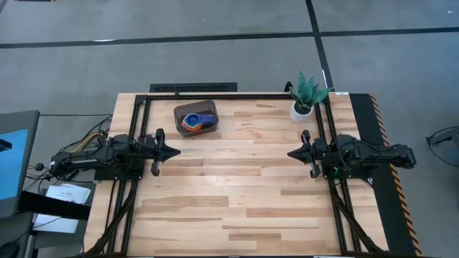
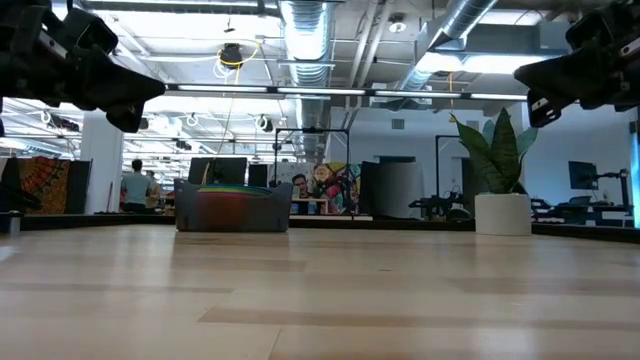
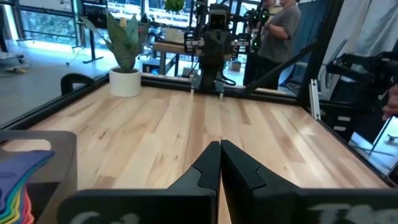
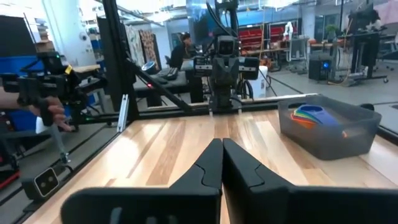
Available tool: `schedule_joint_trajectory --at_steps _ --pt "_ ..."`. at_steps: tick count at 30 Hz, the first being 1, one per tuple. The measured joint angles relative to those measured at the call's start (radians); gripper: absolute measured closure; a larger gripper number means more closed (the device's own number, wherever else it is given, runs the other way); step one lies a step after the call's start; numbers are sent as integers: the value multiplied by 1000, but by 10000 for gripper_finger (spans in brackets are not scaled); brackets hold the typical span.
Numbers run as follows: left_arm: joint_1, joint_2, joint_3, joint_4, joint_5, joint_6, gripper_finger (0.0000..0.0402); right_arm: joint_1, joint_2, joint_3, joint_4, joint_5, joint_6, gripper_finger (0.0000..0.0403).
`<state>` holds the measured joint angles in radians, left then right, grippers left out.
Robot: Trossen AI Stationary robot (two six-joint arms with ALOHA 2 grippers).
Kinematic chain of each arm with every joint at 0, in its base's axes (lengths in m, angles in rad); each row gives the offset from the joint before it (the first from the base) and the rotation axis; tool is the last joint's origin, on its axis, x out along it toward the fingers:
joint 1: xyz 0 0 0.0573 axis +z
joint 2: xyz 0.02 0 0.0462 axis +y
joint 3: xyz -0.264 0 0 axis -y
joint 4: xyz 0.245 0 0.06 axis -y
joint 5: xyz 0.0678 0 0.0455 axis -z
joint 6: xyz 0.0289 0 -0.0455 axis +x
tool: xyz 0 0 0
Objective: Nest measuring cups in basket
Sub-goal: Return To Home Position
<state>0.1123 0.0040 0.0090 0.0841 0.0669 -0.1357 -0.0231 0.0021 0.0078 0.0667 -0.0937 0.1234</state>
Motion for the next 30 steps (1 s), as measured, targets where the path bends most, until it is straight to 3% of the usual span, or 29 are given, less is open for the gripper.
schedule_joint_trajectory --at_steps 8,16,23,30 --pt "0 0 -1 24 -19 -14 401 2 0 0 -9 -8 -1 381" --pt "0 0 -2 -39 -35 -208 401 3 0 -1 -11 -14 0 382" --pt "0 10 -2 -51 -90 -145 401 3 0 -2 -21 -10 0 355" --pt "0 10 -2 -52 -90 -138 401 3 0 -2 -24 -10 0 353"
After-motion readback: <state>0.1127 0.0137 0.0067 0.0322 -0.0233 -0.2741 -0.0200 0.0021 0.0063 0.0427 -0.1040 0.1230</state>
